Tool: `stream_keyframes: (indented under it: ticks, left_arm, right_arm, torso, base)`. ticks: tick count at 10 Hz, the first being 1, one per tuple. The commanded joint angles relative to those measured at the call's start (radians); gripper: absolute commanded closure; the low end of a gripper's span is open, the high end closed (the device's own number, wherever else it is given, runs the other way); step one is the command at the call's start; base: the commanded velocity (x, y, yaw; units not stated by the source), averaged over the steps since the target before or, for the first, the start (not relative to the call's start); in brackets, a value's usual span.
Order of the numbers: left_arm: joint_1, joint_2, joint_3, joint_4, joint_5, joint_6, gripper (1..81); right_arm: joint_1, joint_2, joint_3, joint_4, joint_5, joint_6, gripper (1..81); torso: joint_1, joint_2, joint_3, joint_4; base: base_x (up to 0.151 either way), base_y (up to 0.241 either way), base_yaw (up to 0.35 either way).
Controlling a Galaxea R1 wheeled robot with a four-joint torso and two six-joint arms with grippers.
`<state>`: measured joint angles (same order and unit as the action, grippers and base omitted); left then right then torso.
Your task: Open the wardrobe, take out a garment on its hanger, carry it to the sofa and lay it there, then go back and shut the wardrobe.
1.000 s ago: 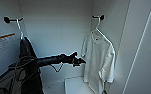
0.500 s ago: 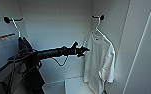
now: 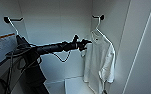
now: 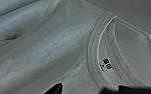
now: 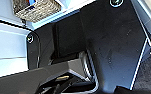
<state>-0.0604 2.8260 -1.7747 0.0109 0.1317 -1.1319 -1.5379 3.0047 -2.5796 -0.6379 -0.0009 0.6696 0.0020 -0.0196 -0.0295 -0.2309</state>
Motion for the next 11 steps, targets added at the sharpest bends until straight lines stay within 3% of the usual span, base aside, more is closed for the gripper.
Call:
stream_keyframes:
  ticks: [1,7,11]
  left_arm:
    - [-0.239,0.003,0.004,-0.008,-0.073,-0.055,1.0]
    - [-0.322,0.021,-0.009,-0.008,-0.126,-0.098,1.0]
    - [-0.364,0.118,-0.138,0.015,-0.121,-0.095,1.0]
  right_arm:
    - [0.043,0.004,0.006,0.0,-0.041,0.002,1.0]
    - [0.044,0.015,0.006,0.001,-0.051,0.001,1.0]
    - [0.038,0.015,0.003,0.001,-0.051,0.002,1.0]
  torso:
    - [0.0,0.0,0.0,0.0]
    - [0.0,0.0,0.0,0.0]
    - [0.0,0.0,0.0,0.0]
  base:
    - [0.0,0.0,0.0]
    - [0.0,0.0,0.0]
    - [0.0,0.0,0.0]
